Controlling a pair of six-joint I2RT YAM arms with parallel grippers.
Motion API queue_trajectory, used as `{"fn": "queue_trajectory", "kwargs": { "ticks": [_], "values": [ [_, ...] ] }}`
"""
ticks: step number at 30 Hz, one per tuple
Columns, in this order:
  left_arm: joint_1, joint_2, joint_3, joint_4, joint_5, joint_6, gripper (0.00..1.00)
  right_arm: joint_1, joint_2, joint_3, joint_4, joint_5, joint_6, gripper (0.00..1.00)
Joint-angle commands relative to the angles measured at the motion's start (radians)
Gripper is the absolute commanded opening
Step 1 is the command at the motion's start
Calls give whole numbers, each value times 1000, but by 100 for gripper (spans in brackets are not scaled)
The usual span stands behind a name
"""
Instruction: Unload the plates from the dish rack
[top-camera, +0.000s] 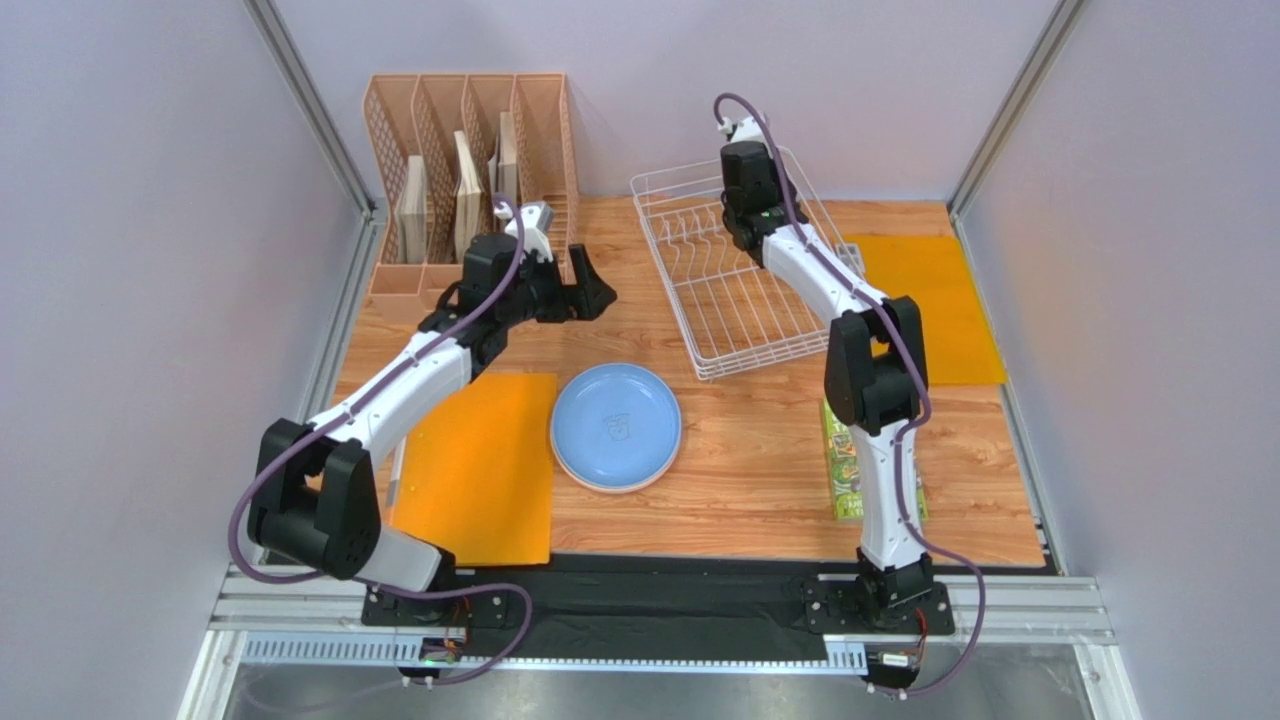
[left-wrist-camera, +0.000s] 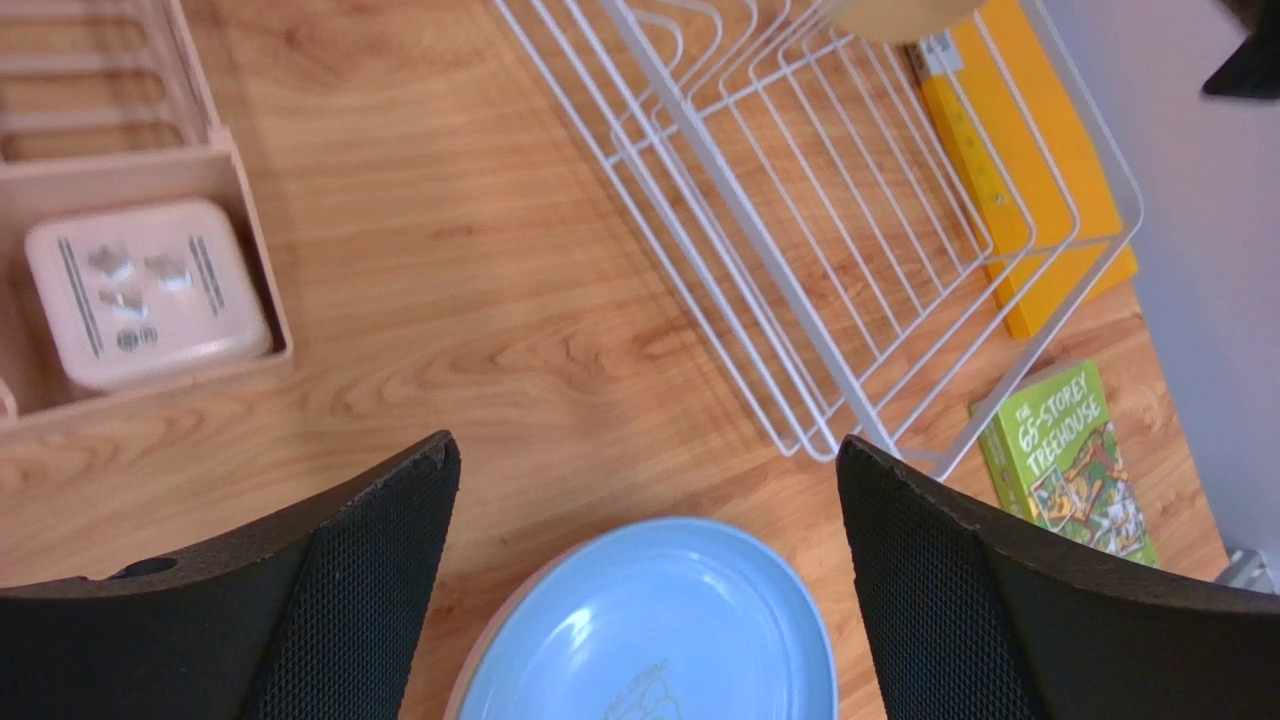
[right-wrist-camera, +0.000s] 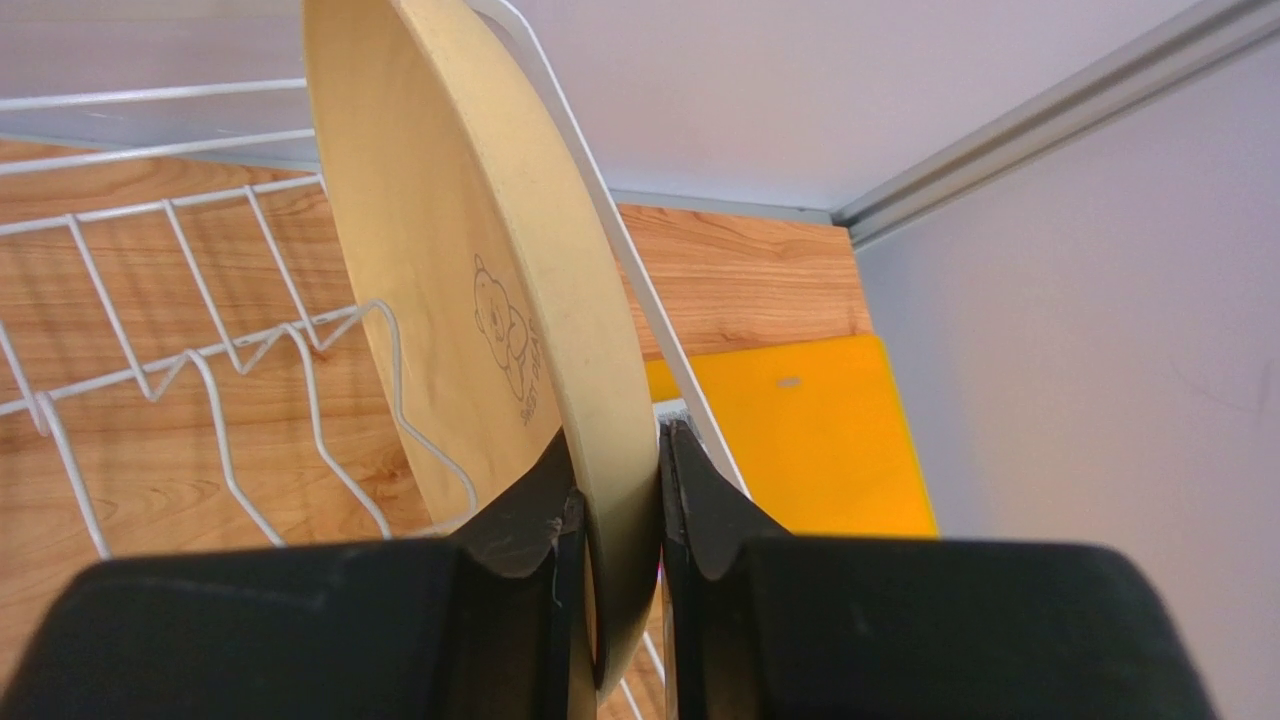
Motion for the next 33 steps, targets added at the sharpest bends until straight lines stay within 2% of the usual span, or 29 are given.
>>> {"fn": "queue_trajectory", "kwargs": {
  "ticks": [1,6,11,14,15,18,22,23,25,26,29,33],
  "values": [
    [-4,41,137,-43,18,39,100,-6,-163,-57,157,150,-51,0],
    [-4,96,184,-2,58,22,100,-2,-295,-196,158,116,15,0],
    [-4,185,258,55,135,-7,100,26,-401,-265,158,118,21,0],
    [-4,228,289,83,163,-21,100,30,-439,-265,83,101,70,0],
    [-4,236,295,110,170,-24,100,29,-459,-268,6,69,137,0],
    [-4,271,338,127,186,-30,100,14,-547,-288,-160,-174,287,0],
    [-4,294,374,150,221,-35,100,-46,-644,-351,-227,-521,529,0],
    [-4,294,373,158,221,-36,100,-81,-659,-388,-222,-651,571,0],
    [-4,297,368,176,225,-39,100,-111,-696,-429,-190,-747,631,0],
    [-4,298,367,182,229,-40,100,-137,-705,-470,-172,-863,691,0],
    [-4,297,341,225,230,-59,100,-177,-726,-532,-101,-1030,789,0],
    [-4,308,333,283,250,-82,100,-187,-728,-616,-14,-1152,864,0]
  ]
}}
